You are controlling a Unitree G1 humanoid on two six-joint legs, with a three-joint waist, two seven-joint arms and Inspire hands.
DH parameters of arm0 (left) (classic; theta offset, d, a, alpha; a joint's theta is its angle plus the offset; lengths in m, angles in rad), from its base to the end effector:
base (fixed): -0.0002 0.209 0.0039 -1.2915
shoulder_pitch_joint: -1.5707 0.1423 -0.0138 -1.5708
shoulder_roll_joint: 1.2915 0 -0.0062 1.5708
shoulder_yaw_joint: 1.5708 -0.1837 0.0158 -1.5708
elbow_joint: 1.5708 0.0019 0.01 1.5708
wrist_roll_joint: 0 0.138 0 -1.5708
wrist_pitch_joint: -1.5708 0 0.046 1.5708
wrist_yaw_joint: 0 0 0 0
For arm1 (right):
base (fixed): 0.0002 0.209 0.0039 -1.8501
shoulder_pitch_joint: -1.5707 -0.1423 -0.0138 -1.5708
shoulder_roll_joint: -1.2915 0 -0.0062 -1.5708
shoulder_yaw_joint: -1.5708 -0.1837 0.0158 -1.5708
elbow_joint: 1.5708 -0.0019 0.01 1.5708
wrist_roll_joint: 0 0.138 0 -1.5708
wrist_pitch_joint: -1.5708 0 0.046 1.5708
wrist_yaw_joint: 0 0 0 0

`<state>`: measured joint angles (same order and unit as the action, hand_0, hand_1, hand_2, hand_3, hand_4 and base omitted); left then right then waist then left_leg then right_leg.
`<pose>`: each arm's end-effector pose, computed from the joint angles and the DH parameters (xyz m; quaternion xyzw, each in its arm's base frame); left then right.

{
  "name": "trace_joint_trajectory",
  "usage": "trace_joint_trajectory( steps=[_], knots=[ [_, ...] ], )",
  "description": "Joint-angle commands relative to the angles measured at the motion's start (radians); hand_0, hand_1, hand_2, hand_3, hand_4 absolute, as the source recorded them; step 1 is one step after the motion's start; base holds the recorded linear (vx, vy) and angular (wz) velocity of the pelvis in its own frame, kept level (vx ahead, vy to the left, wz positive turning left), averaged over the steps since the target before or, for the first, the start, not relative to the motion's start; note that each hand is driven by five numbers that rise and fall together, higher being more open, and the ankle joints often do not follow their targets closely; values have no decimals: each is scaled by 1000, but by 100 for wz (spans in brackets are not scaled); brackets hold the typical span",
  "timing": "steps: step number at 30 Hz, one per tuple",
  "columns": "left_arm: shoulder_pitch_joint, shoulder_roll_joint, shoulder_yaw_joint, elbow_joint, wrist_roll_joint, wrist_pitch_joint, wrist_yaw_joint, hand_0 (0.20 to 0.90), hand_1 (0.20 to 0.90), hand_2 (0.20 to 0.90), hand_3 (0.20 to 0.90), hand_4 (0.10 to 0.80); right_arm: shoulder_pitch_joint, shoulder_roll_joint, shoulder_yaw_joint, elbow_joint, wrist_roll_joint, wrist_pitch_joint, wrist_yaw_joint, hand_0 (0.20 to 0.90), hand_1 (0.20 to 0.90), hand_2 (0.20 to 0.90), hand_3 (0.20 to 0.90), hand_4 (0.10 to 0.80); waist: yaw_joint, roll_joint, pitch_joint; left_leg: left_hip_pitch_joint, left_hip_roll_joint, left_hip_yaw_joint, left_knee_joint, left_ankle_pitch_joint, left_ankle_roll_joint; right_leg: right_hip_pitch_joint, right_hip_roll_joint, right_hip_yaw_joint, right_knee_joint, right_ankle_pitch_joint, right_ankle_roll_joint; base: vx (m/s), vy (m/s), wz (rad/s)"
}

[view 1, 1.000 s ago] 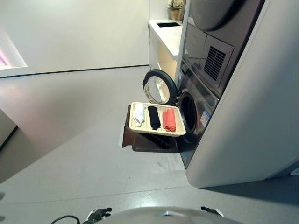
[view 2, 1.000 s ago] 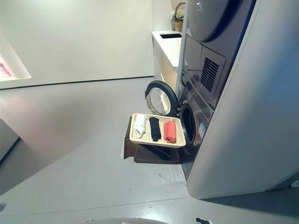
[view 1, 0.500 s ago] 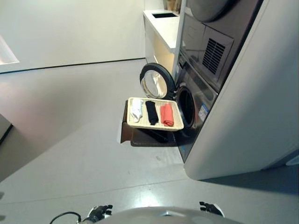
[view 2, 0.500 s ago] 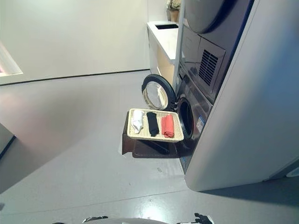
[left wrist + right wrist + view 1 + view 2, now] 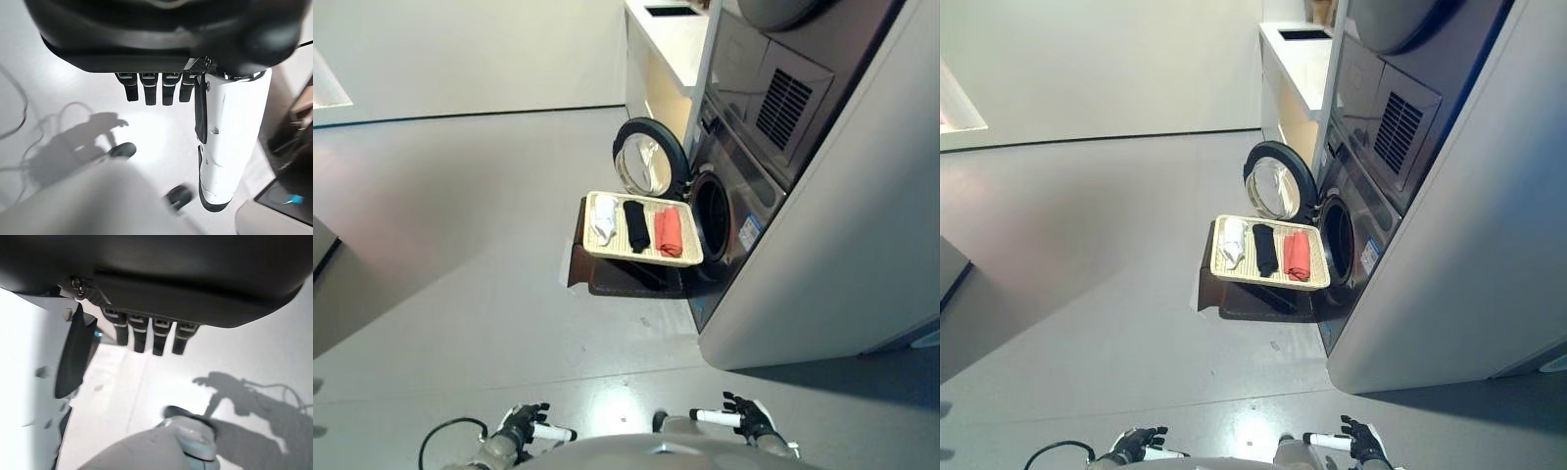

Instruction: Pick up the clothes and place them into the washing machine

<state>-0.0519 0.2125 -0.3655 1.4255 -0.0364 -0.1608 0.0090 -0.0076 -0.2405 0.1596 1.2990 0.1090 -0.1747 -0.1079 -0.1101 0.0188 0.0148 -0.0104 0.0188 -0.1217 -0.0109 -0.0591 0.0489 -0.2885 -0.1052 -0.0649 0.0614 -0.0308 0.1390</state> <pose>0.0614 0.2111 -0.1213 0.1873 0.5726 -0.0688 0.7952 0.0694 -0.2253 -0.1153 -0.1325 0.5241 -0.0781 0.8377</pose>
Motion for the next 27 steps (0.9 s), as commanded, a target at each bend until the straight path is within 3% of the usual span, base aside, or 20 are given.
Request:
trace_joint_trajectory(
  steps=[1,4,5,7,8,9,10,11,12,14,16,17,20,22,23,25,27],
  knots=[
    [-12,14,26,-35,-30,-41,23,900,900,900,900,800,30,-7,26,3,-45,6,-20,900,900,900,900,800,-38,3,3,329,-35,-25,-51,-171,-47,-118,-2,-51,-109,259,-7,345,-161,52],
    [-9,3,16,-33,-31,-43,30,900,900,900,900,800,43,-13,25,-3,-38,0,-16,900,900,900,900,800,-67,11,-31,342,5,-56,-5,-168,-53,-106,57,55,-93,271,-34,384,-213,39],
    [-13,-2,13,-36,-39,-47,35,900,900,900,900,800,40,-14,23,0,-34,-4,-15,900,900,900,900,800,-65,17,-36,335,16,-61,26,-150,-59,-99,75,67,-84,270,-39,343,-222,15],
    [-17,-14,3,-55,-58,-49,34,900,900,900,900,800,39,-21,28,-1,-35,-7,-15,900,900,900,900,800,-65,34,-47,287,38,-58,150,-32,-91,-60,106,60,-90,259,-64,335,-235,21],
    [-36,-24,-22,-90,-71,-58,37,900,900,900,900,800,21,-36,31,-15,-17,-13,-23,900,900,900,900,800,-56,31,-49,194,22,-49,334,91,-115,4,118,59,-114,228,-91,268,-193,50],
    [-36,-24,-22,-91,-71,-57,37,900,900,900,900,800,21,-36,31,-15,-17,-13,-23,900,900,900,900,800,-58,32,-51,188,22,-51,342,87,-116,2,117,57,-113,228,-91,298,-217,41],
    [-54,-27,-33,-111,-72,-63,39,900,900,900,900,800,9,-42,35,-22,-8,-15,-25,900,900,900,900,800,-49,24,-44,146,7,-46,438,132,-124,38,121,59,-116,207,-109,312,-229,29],
    [-70,-26,-39,-142,-80,-70,47,900,900,900,900,800,-15,-50,50,-26,-3,-18,-32,900,900,900,900,800,-25,0,-25,85,-25,-34,604,170,-126,99,110,67,-119,181,-130,311,-226,7],
    [-70,-26,-39,-142,-80,-70,47,900,900,900,900,800,-16,-51,50,-25,-3,-19,-32,900,900,900,900,800,-24,2,-23,84,-23,-33,610,166,-126,100,113,67,-119,181,-130,376,-277,-18],
    [-80,-30,-53,-163,-97,-81,55,900,900,900,900,800,-63,-47,84,-32,14,-22,-42,900,900,900,900,800,9,-34,-1,-32,-20,44,690,167,-109,162,93,94,-109,144,-148,318,-197,-30],
    [-81,-31,-53,-160,-97,-81,59,900,900,900,900,800,-73,-47,92,-30,18,-24,-44,900,900,900,900,800,29,-31,12,-66,-6,67,700,138,-100,183,105,110,-106,135,-150,203,-54,-36],
    [-81,-38,-47,-145,-105,-77,72,900,900,900,900,800,-94,-38,104,-4,27,-20,-50,900,900,900,900,800,53,-51,25,-180,20,106,625,118,-82,217,97,136,-97,111,-147,244,-16,-29],
    [-70,-38,-34,-115,-113,-72,86,900,900,900,900,800,-85,-32,111,7,20,-18,-55,900,900,900,900,800,84,-48,44,-260,81,131,429,125,-83,273,108,167,-94,61,-130,316,56,-9],
    [-65,-36,-22,-108,-119,-69,92,900,900,900,900,800,-77,-37,108,15,23,-20,-65,900,900,900,900,800,106,-21,42,-271,106,98,205,171,-107,322,128,188,-108,22,-114,317,112,-8],
    [-64,-36,-22,-108,-119,-70,92,900,900,900,900,800,-76,-37,108,15,23,-20,-65,900,900,900,900,800,106,-24,46,-258,103,101,192,176,-106,330,124,189,-109,20,-114,279,100,-36],
    [-57,-40,-16,-93,-120,-69,94,900,900,900,900,800,-66,-41,102,28,27,-21,-72,900,900,900,900,800,123,-2,43,-263,133,76,38,248,-133,389,132,217,-123,-16,-107,339,120,-53],
    [-56,-40,-16,-83,-117,-68,96,900,900,900,900,800,-66,-44,98,27,36,-22,-81,900,900,900,900,800,127,6,37,-294,144,116,-52,268,-153,426,125,238,-130,-43,-100,362,140,-42]
  ],
)
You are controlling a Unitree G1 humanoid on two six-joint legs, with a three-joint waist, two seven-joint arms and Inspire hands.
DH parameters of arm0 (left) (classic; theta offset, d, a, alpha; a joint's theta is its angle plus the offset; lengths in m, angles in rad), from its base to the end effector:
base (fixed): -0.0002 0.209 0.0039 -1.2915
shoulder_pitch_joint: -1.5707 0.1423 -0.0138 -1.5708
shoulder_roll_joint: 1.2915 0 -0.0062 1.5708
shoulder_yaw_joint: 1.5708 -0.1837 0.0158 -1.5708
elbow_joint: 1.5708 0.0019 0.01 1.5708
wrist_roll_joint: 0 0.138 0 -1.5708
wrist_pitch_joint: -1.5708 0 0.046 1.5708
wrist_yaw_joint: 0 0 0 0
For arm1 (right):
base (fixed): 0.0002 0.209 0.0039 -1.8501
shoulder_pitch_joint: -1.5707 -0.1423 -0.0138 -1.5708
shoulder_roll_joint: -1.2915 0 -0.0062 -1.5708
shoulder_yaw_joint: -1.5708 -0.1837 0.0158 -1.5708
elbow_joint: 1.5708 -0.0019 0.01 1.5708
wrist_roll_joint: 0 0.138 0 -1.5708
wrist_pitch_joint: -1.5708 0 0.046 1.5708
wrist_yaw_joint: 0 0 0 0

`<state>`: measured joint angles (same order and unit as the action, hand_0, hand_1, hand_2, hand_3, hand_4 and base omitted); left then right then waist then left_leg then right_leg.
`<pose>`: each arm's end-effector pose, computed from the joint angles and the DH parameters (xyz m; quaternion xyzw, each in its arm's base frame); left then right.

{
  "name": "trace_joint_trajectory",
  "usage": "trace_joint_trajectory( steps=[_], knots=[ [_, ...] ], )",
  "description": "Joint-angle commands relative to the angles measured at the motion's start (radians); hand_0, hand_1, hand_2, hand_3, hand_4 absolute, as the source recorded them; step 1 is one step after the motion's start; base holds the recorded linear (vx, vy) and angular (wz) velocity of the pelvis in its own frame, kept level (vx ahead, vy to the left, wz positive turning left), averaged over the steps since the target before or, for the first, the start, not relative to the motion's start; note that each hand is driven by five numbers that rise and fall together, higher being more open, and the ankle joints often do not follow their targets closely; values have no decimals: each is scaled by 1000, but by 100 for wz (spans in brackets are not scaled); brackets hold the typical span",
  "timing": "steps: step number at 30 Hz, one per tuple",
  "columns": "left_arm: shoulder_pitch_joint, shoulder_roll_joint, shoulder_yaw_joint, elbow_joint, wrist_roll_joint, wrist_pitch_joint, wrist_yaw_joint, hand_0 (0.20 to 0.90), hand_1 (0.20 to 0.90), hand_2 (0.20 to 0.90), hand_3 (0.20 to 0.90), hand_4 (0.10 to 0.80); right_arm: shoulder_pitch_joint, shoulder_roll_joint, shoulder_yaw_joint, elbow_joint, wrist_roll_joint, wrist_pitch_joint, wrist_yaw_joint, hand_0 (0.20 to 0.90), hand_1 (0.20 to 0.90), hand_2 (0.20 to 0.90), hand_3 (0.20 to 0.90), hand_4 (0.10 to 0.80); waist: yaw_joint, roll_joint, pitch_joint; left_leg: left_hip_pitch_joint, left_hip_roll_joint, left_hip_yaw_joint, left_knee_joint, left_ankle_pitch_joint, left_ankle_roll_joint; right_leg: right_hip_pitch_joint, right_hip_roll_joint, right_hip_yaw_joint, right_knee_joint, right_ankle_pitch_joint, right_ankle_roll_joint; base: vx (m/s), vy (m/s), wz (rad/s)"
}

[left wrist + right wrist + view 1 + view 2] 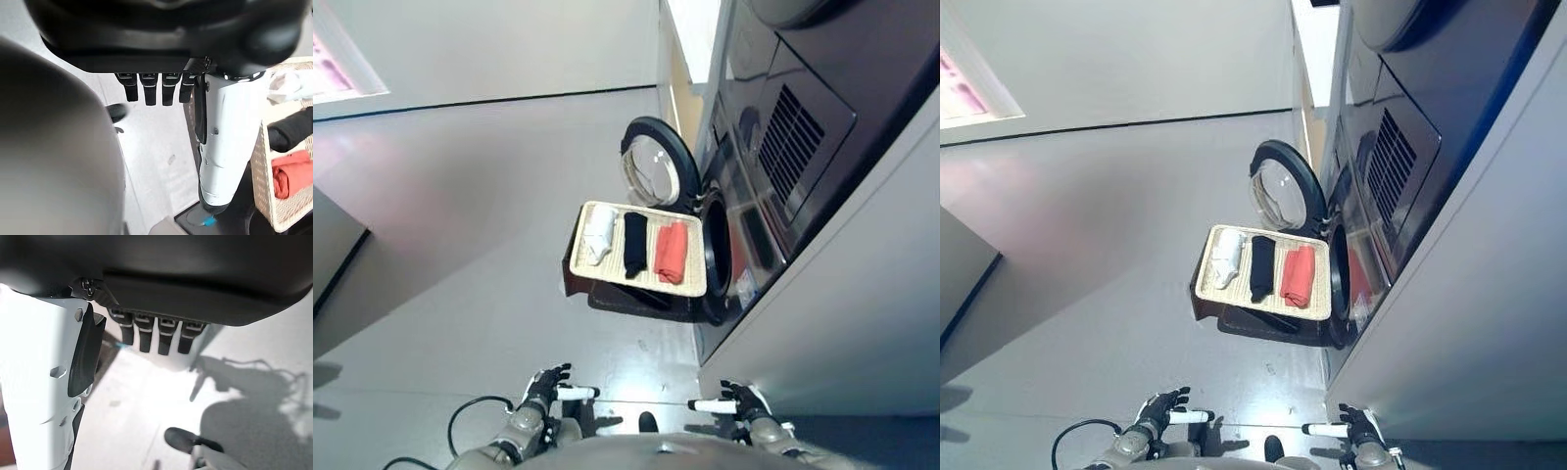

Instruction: Pick up the clothes and place them into the washing machine

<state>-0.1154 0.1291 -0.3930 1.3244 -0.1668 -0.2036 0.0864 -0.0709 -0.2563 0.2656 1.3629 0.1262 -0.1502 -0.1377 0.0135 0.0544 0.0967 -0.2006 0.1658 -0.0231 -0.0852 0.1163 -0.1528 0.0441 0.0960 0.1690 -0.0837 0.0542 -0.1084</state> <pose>0.1024 0.1713 -0.1166 0.1319 0.4832 -0.0443 0.8644 0.0800 -0.2273 -0.1139 -0.1767 0.5335 -0.0612 0.8249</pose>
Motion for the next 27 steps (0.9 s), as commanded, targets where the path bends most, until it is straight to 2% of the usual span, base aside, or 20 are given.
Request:
trace_joint_trajectory(
  steps=[1,3,4,6,7,9,10,11,12,13,14,15,17,19,20,22,24,25,26,27],
  knots=[
    [8,43,10,22,17,-21,16,900,900,900,900,800,-2,-29,-10,-34,22,-46,-49,900,900,900,900,800,3,-23,-50,-118,1,57,10,94,44,115,-80,7,12,-140,153,329,160,-32],
    [14,44,16,25,24,-18,11,900,900,900,900,800,-2,-31,-12,-23,20,-38,-43,900,900,900,900,800,18,-15,-64,-100,-13,63,10,102,51,151,-95,26,4,-158,164,338,199,-32],
    [17,48,24,22,23,-19,12,900,900,900,900,800,-1,-30,-11,-21,16,-38,-41,900,900,900,900,800,31,-15,-78,-97,-29,14,12,114,53,166,-113,37,2,-167,168,342,231,-45],
    [17,60,31,17,20,-26,15,900,900,900,900,800,-2,-26,-15,-21,17,-40,-39,900,900,900,900,800,37,-24,-100,-94,-47,-7,24,111,59,174,-141,56,13,-181,184,298,225,-65],
    [13,63,28,17,21,-25,13,900,900,900,900,800,-2,-20,-18,-22,21,-42,-40,900,900,900,900,800,35,-32,-104,-91,-53,8,32,107,63,173,-159,54,20,-183,194,258,220,-85],
    [-1,74,20,12,35,-27,13,900,900,900,900,800,-4,-12,-29,-21,30,-42,-34,900,900,900,900,800,38,-54,-123,-95,-89,27,67,69,90,160,-204,57,57,-162,226,281,233,-83],
    [-7,83,16,4,37,-29,13,900,900,900,900,800,-5,-4,-34,-26,38,-43,-29,900,900,900,900,800,37,-68,-129,-100,-112,42,96,43,105,146,-225,67,114,-115,242,352,305,-44],
    [-14,99,14,-14,39,-32,10,900,900,900,900,800,-3,1,-35,-35,41,-48,-22,900,900,900,900,800,32,-78,-126,-89,-144,58,134,-1,129,101,-241,80,243,-37,254,298,291,-10],
    [-20,106,13,-20,39,-32,9,900,900,900,900,800,-6,3,-39,-42,48,-49,-23,900,900,900,900,800,29,-73,-121,-81,-149,59,141,-13,137,68,-230,80,307,8,255,202,221,8],
    [-20,106,13,-20,39,-32,9,900,900,900,900,800,-6,3,-40,-42,48,-49,-23,900,900,900,900,800,30,-73,-121,-82,-149,59,142,-14,137,67,-229,81,309,7,254,165,235,13],
    [-34,118,6,-18,49,-28,8,900,900,900,900,800,-9,10,-46,-48,60,-52,-21,900,900,900,900,800,16,-56,-95,-49,-153,58,146,-36,158,-9,-209,36,451,79,250,169,249,12],
    [-38,125,5,-13,52,-26,8,900,900,900,900,800,-8,13,-46,-59,58,-53,-19,900,900,900,900,800,8,-50,-78,-27,-152,63,146,-47,166,-35,-217,-16,498,99,246,238,327,8],
    [-38,132,9,-7,57,-23,5,900,900,900,900,800,0,15,-51,-68,51,-52,-20,900,900,900,900,800,1,-35,-73,17,-147,64,127,-65,167,-89,-233,-99,504,76,239,236,218,8],
    [-33,137,20,5,59,-22,0,900,900,900,900,800,4,14,-59,-70,53,-52,-20,900,900,900,900,800,-19,-34,-69,79,-152,57,102,-84,164,-133,-223,-166,445,-3,226,294,138,-16],
    [-32,137,25,6,61,-25,-3,900,900,900,900,800,3,12,-63,-65,52,-51,-19,900,900,900,900,800,-20,-32,-71,95,-152,54,92,-92,162,-161,-204,-194,388,-44,217,292,80,-19],
    [-30,132,33,17,78,-22,-13,900,900,900,900,800,7,10,-70,-45,44,-46,-15,900,900,900,900,800,-33,-50,-68,140,-175,47,72,-114,159,-189,-195,-258,260,-39,211,271,34,3],
    [-25,127,36,19,87,-19,-13,900,900,900,900,800,14,9,-74,-42,31,-41,-14,900,900,900,900,800,-41,-66,-64,186,-190,47,50,-132,157,-204,-190,-321,162,8,211,190,9,11],
    [-24,127,36,19,87,-19,-12,900,900,900,900,800,14,9,-74,-42,31,-41,-14,900,900,900,900,800,-42,-65,-62,190,-188,45,48,-133,156,-199,-188,-323,159,9,211,187,6,16],
    [-23,118,34,10,86,-19,-13,900,900,900,900,800,20,7,-74,-45,25,-35,-13,900,900,900,900,800,-51,-77,-65,212,-200,42,40,-145,156,-216,-177,-342,126,41,210,174,-15,10],
    [-25,113,38,5,86,-19,-18,900,900,900,900,800,25,9,-72,-47,28,-35,-8,900,900,900,900,800,-57,-84,-68,217,-207,35,42,-152,156,-200,-169,-315,104,35,206,171,-14,11]
  ],
)
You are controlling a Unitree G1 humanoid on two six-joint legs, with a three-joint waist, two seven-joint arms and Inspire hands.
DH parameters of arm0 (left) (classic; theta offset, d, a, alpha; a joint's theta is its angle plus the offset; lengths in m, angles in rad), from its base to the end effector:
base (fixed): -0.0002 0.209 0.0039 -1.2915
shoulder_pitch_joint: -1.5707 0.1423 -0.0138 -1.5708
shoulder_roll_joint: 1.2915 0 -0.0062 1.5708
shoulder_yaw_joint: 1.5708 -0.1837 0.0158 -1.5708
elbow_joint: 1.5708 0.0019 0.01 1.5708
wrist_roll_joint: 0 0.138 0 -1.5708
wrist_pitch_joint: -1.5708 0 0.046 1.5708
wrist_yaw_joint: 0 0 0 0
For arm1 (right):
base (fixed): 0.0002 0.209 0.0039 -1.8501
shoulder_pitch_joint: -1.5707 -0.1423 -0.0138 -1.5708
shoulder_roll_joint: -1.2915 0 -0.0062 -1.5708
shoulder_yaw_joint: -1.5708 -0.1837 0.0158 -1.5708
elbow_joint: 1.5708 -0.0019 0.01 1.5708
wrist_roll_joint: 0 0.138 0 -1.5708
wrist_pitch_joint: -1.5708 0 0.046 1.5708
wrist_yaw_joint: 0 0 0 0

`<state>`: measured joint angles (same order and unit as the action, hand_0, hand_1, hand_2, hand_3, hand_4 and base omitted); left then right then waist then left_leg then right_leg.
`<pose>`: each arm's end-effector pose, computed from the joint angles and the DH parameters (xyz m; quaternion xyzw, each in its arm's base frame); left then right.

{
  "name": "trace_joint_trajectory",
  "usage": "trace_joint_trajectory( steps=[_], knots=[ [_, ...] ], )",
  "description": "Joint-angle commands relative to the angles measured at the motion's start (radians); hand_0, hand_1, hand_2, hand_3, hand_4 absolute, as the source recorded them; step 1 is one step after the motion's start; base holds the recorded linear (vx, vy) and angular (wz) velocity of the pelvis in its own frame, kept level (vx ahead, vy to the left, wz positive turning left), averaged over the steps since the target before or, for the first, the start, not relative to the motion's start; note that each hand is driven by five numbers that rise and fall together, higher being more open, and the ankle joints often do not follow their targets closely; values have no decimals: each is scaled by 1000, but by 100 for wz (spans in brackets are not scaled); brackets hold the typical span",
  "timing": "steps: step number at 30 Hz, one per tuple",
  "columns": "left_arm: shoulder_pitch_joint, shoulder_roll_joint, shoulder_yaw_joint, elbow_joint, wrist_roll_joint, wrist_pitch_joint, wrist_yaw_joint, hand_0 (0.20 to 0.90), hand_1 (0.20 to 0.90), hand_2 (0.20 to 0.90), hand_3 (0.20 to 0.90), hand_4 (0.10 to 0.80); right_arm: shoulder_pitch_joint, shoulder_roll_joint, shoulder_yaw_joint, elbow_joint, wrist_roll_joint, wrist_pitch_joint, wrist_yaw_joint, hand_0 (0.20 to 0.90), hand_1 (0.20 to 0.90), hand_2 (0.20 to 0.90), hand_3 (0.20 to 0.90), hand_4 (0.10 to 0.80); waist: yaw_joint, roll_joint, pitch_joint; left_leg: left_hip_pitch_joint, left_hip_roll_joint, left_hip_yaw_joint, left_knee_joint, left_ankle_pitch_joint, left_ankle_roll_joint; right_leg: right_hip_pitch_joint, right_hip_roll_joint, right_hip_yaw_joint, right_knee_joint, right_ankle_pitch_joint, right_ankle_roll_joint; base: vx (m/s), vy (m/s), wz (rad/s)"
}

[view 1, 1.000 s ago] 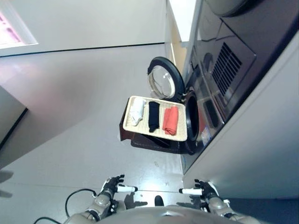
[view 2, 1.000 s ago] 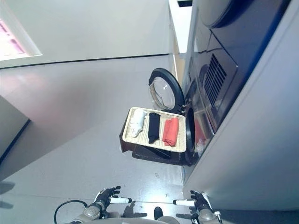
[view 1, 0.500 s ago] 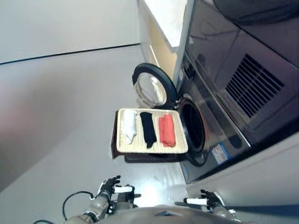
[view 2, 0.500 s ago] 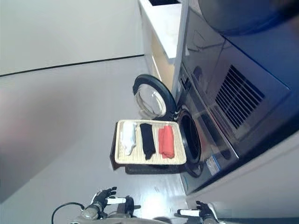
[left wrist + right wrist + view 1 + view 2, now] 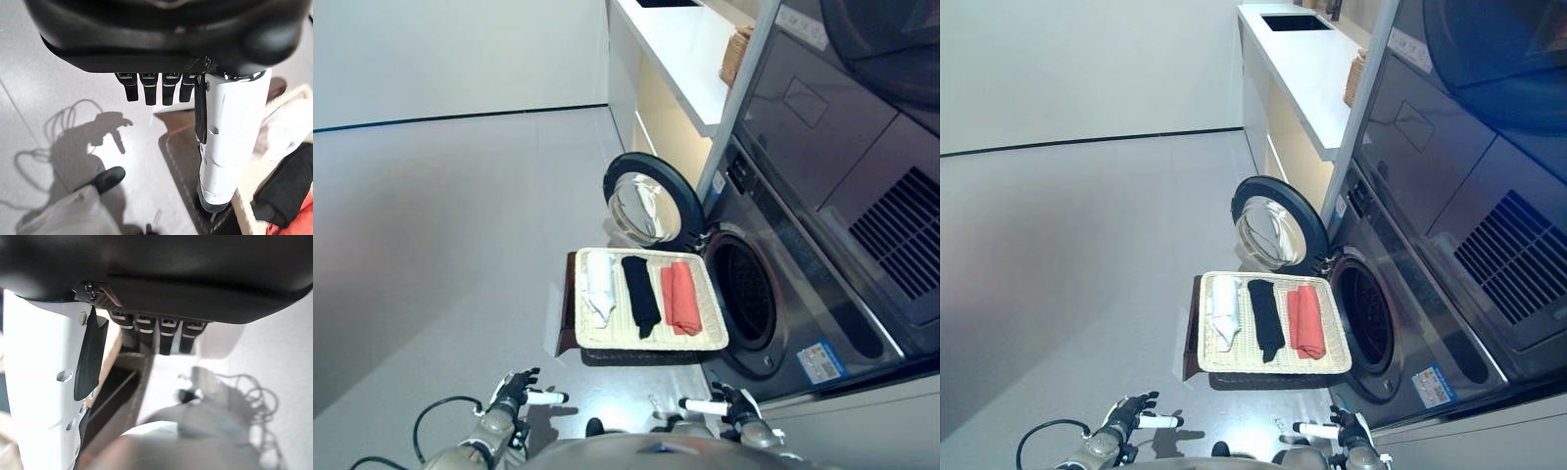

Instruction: Pick up the clothes and place them into the washing machine

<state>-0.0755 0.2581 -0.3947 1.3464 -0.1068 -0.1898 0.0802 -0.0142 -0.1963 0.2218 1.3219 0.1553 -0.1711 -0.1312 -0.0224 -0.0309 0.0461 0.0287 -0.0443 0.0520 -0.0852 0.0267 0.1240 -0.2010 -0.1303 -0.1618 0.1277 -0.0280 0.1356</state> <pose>0.0842 0.2197 -0.1140 0.2038 0.5153 -0.0255 0.8320 0.0672 -0.2073 -0.1199 -0.1218 0.5341 -0.0671 0.8339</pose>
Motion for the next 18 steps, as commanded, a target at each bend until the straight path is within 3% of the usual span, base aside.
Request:
trace_joint_trajectory(
  steps=[1,2,7,10,12,14,15,16,18],
  knots=[
    [-65,-16,39,-17,26,-33,-12,900,900,900,900,800,-32,-51,-28,-6,-1,-14,-15,900,900,900,900,800,-21,1,-16,-10,4,-40,42,-64,-121,49,57,15,-109,117,-38,124,-27,17],
    [-62,-21,41,-23,26,-35,-13,900,900,900,900,800,-26,-52,-26,-2,3,-16,-13,900,900,900,900,800,-20,-2,-23,-3,2,-44,41,-70,-122,65,64,40,-124,112,-44,160,-36,27],
    [-45,-50,31,-16,28,-39,-35,900,900,900,900,800,-21,-56,-25,0,9,-21,2,900,900,900,900,800,-12,4,-61,10,13,-37,78,-105,-138,129,83,52,-166,92,-60,159,-46,5],
    [-58,-50,26,-43,7,-53,-30,900,900,900,900,800,-29,-69,-5,-18,13,-28,6,900,900,900,900,800,-3,-17,-12,-132,8,-37,486,-36,-198,184,92,81,-184,86,-106,56,-101,6],
    [-59,-50,30,-50,-2,-58,-30,900,900,900,900,800,-31,-69,-2,-19,15,-28,5,900,900,900,900,800,10,-20,4,-173,0,-58,561,-13,-201,199,98,88,-191,87,-117,32,-44,9],
    [-55,-54,41,-51,-14,-63,-25,900,900,900,900,800,-36,-71,-4,-15,23,-29,4,900,900,900,900,800,32,-30,11,-226,-9,-96,606,-7,-186,225,95,108,-208,79,-121,110,3,-1],
    [-50,-57,46,-47,-21,-66,-23,900,900,900,900,800,-37,-70,-4,-13,27,-30,5,900,900,900,900,800,39,-34,11,-249,1,-104,587,-17,-178,233,88,122,-212,75,-116,222,74,-34],
    [-38,-56,56,-38,-37,-71,-15,900,900,900,900,800,-42,-65,2,-12,33,-36,3,900,900,900,900,800,52,-42,5,-263,49,-129,461,-45,-170,237,75,147,-210,62,-99,244,108,-44],
    [-34,-56,52,-30,-35,-72,-5,900,900,900,900,800,-45,-61,6,-11,39,-39,2,900,900,900,900,800,62,-28,1,-242,109,-149,273,-19,-181,251,79,166,-214,36,-83,255,164,-36]
  ],
)
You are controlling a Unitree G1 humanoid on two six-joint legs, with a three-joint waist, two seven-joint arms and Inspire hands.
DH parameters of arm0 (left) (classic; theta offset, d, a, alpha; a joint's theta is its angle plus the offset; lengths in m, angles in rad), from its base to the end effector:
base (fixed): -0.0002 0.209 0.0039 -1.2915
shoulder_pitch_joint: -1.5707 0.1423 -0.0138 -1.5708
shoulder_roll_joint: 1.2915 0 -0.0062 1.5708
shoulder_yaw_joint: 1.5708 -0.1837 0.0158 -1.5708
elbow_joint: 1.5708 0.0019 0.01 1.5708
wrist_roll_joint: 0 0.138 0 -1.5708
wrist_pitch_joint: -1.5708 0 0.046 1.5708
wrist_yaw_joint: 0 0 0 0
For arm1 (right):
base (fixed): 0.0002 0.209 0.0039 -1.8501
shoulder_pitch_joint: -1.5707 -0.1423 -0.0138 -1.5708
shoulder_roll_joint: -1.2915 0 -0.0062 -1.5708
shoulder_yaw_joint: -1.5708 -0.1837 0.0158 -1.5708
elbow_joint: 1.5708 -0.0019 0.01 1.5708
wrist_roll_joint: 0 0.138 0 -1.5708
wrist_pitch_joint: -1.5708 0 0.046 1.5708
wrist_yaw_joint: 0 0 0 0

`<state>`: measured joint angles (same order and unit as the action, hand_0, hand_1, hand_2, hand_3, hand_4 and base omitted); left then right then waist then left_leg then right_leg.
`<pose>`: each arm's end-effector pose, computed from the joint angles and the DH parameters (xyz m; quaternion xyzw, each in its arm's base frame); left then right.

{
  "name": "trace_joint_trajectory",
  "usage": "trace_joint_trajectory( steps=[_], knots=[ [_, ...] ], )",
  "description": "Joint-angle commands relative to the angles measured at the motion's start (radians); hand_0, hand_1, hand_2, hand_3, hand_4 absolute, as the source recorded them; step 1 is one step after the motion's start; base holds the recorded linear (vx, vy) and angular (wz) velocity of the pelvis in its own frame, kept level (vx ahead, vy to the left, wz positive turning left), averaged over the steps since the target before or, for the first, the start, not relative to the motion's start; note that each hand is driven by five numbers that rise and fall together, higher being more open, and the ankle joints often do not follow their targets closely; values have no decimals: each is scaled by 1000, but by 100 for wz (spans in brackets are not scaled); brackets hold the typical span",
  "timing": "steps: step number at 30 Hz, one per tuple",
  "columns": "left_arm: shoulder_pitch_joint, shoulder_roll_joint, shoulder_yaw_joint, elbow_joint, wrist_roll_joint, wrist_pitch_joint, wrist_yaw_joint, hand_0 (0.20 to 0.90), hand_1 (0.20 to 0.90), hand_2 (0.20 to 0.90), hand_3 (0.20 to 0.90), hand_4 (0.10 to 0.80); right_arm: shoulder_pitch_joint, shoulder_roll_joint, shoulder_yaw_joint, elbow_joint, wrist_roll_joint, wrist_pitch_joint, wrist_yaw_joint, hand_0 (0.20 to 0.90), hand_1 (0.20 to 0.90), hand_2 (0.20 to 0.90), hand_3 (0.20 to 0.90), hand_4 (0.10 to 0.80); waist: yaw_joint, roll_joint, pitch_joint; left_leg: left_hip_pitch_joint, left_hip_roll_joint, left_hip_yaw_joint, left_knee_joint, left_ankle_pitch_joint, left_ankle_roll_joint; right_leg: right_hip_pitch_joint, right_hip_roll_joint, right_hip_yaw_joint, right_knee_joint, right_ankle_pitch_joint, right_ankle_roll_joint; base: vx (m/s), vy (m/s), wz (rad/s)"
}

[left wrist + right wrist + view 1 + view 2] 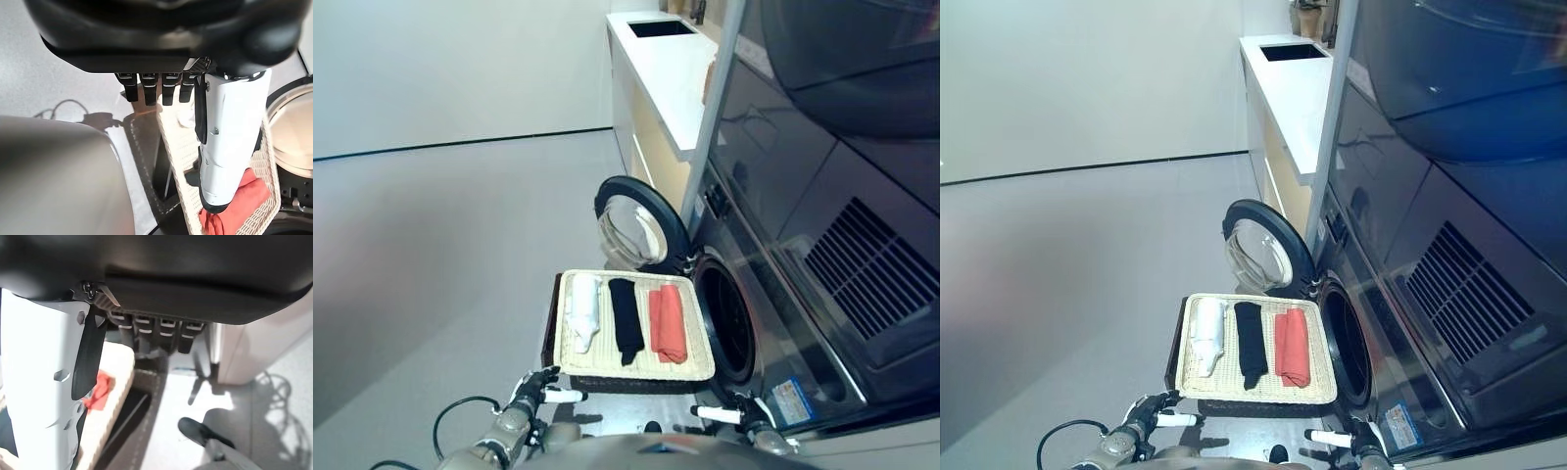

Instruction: Pick up the clothes and place them into the washing machine

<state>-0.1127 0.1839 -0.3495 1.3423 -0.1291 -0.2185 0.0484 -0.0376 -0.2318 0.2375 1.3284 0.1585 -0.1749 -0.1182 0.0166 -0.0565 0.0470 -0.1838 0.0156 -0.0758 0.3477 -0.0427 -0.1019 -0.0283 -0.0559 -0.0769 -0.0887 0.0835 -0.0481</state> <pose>0.1003 0.1942 -0.1145 0.1471 0.4875 -0.0383 0.8598 0.0749 -0.2189 -0.1162 -0.1374 0.5254 -0.0653 0.8372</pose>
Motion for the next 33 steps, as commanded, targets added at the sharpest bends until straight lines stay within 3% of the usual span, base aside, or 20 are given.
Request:
trace_joint_trajectory(
  steps=[1,2,4,6,9,11,14,16,18,19,20,22,24,27,33],
  knots=[
    [0,19,1,-19,-10,-44,33,900,900,900,900,800,-22,-25,-6,-21,40,-40,-16,900,900,900,900,800,30,14,-3,-48,89,-46,-263,116,31,88,9,98,1,-97,108,249,195,-25],
    [-4,18,-4,-19,-8,-43,36,900,900,900,900,800,-21,-29,-8,-26,47,-42,-18,900,900,900,900,800,32,25,-4,-47,107,-50,-330,150,20,102,7,108,1,-116,114,180,139,-11],
    [-5,17,-9,-17,-5,-43,39,900,900,900,900,800,-19,-30,-10,-23,51,-42,-19,900,900,900,900,800,35,34,-5,-46,106,-50,-375,174,14,118,4,117,1,-134,117,229,180,0],
    [1,17,-13,-7,-5,-45,33,900,900,900,900,800,-10,-26,-28,1,53,-39,-18,900,900,900,900,800,30,44,-37,-7,84,-52,-392,163,12,135,-32,138,1,-142,140,339,337,-30],
    [-11,36,-17,-23,-3,-51,35,900,900,900,900,800,-15,-21,-51,-5,71,-39,-17,900,900,900,900,800,29,38,-53,0,32,-10,-345,117,40,112,-94,151,71,-128,177,218,291,-100],
    [-13,53,-13,-33,-1,-50,37,900,900,900,900,800,-13,-13,-58,-21,81,-41,-13,900,900,900,900,800,28,37,-53,12,5,11,-329,85,68,63,-111,166,187,-112,183,147,258,-73],
    [-22,64,-9,-23,2,-49,44,900,900,900,900,800,-21,-8,-60,-25,83,-41,-13,900,900,900,900,800,25,48,-30,36,-5,29,-316,65,88,-13,-114,139,320,-66,181,71,178,-44],
    [-25,75,-7,-20,-4,-48,45,900,900,900,900,800,-24,-5,-58,-41,83,-43,-13,900,900,900,900,800,12,61,-8,65,-4,39,-323,58,97,-70,-114,84,397,-25,180,53,170,-41],
    [-29,77,-5,-14,-3,-48,39,900,900,900,900,800,-25,-4,-61,-39,83,-43,-13,900,900,900,900,800,0,71,3,85,-4,36,-331,46,100,-110,-102,39,415,-37,175,93,138,-27],
    [-28,77,-4,-13,-3,-48,39,900,900,900,900,800,-25,-4,-60,-39,83,-43,-13,900,900,900,900,800,-2,71,4,86,-4,34,-331,46,100,-109,-103,37,416,-39,175,185,92,3],
    [-27,74,5,-7,-3,-47,34,900,900,900,900,800,-21,-3,-66,-31,80,-41,-13,900,900,900,900,800,-3,72,0,105,-10,36,-338,36,96,-124,-103,-34,339,-63,163,219,37,5],
    [-21,63,11,-7,-2,-51,31,900,900,900,900,800,-11,-5,-72,-28,75,-38,-13,900,900,900,900,800,-11,57,-10,129,-18,36,-364,28,85,-105,-117,-82,180,-39,167,257,-23,2],
    [-17,59,14,-5,-3,-55,31,900,900,900,900,800,-5,-5,-75,-16,77,-38,-11,900,900,900,900,800,-19,50,-14,151,-20,22,-384,26,84,-91,-107,-28,124,-26,169,195,-50,10],
    [5,40,17,-6,-17,-56,31,900,900,900,900,800,-6,-6,-63,-39,64,-39,-19,900,900,900,900,800,-2,39,-39,162,-13,41,-426,37,68,-38,-111,-53,43,0,184,141,-68,27],
    [24,33,8,-35,-17,-69,15,900,900,900,900,800,-41,-29,-23,-104,48,-51,-14,900,900,900,900,800,14,34,-42,150,12,25,-435,46,40,-10,-101,-87,6,-13,175,81,-96,3]
  ],
)
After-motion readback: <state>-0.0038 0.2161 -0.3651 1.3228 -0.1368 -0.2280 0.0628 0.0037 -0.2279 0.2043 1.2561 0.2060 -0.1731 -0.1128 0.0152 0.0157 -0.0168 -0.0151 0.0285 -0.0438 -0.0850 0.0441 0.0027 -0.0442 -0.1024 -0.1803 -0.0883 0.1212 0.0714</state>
